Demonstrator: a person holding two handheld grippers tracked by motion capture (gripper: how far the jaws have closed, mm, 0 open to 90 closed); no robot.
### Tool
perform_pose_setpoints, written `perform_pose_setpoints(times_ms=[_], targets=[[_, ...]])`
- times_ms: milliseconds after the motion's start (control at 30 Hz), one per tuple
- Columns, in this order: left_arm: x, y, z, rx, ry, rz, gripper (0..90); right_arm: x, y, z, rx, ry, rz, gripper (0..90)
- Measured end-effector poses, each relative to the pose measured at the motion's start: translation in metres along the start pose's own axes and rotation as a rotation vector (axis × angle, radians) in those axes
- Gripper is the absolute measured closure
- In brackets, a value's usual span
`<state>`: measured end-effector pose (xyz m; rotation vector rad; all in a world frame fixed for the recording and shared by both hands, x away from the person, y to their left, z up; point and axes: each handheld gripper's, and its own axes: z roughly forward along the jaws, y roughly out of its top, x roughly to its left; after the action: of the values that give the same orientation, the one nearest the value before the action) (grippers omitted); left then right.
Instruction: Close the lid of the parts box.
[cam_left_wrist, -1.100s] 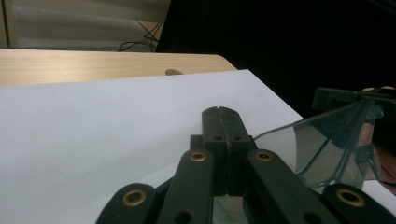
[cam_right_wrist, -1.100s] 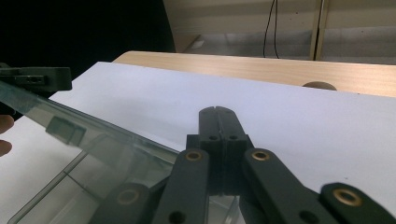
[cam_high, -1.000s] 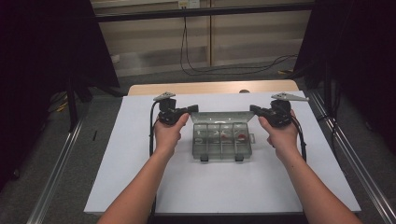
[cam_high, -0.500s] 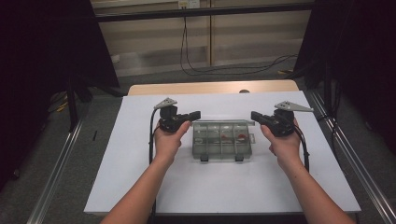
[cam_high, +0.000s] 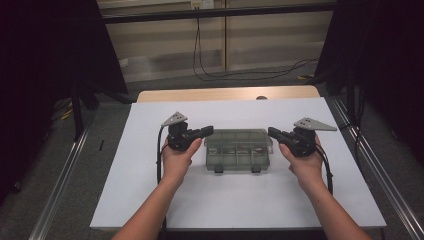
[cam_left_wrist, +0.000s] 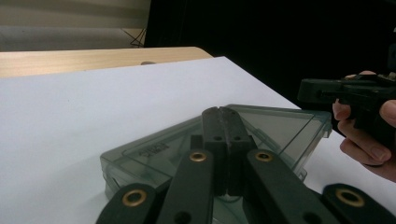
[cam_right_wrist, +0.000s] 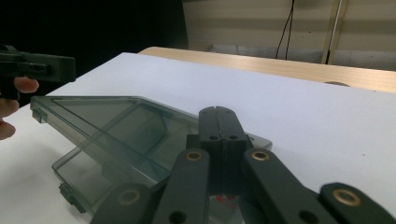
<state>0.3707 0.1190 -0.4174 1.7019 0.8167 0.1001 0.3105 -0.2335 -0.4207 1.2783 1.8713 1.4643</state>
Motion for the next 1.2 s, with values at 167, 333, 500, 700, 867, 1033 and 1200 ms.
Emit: perform_pose_setpoints(times_ms=[167, 333, 500, 700, 867, 1033, 1200], targets=[[-0.004, -0.01, -0.004, -0.002, 0.006, 0.007, 90.0, 0.005, -0.006, -0.002, 0.001, 0.009, -0.015, 90.0], [-0.007, -0.018, -0.009, 0.002, 0.008, 0.022, 90.0, 0.009, -0.012, -0.008, -0.003, 0.01, -0.024, 90.0], [-0.01, -0.025, -0.012, 0.001, 0.021, 0.033, 90.0, 0.011, -0.018, -0.012, -0.007, 0.01, -0.035, 90.0], [-0.01, -0.036, -0.015, 0.005, 0.03, 0.035, 90.0, 0.014, -0.026, -0.013, 0.001, 0.007, -0.046, 90.0], [-0.009, -0.045, -0.016, 0.007, 0.018, 0.022, 90.0, 0.016, -0.03, -0.013, 0.003, 0.005, -0.063, 90.0], [-0.012, -0.052, -0.016, 0.019, 0.027, 0.026, 90.0, 0.019, -0.037, -0.012, 0.018, 0.005, -0.061, 90.0], [-0.014, -0.059, -0.014, 0.038, 0.037, 0.022, 90.0, 0.019, -0.048, -0.012, 0.035, -0.002, -0.048, 90.0]])
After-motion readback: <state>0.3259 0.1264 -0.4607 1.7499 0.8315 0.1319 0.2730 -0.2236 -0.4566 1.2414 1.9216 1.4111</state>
